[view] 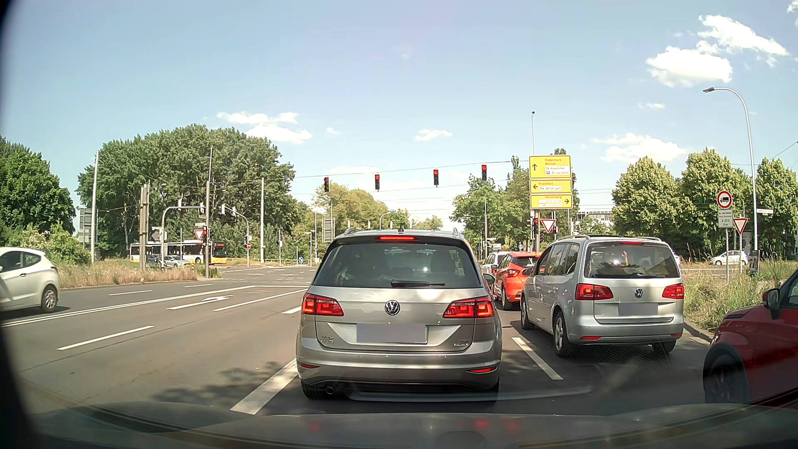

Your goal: Follow the waypoints while adhering to traffic rules and regulations

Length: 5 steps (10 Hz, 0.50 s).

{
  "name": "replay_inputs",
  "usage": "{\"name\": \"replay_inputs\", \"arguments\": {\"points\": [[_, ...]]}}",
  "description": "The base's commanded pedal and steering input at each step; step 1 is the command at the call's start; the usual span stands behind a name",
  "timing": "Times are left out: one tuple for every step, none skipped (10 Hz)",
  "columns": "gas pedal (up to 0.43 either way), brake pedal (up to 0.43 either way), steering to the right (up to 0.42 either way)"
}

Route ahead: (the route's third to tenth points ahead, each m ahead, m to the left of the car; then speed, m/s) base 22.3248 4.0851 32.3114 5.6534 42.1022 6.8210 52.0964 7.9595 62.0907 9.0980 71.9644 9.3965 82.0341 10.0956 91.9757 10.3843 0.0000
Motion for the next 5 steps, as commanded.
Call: {"name": "replay_inputs", "arguments": {"points": [[0.000, 0.323, 0.003], [0.000, 0.323, 0.003], [0.000, 0.323, 0.003], [0.000, 0.323, 0.003], [0.000, 0.323, 0.003]]}}
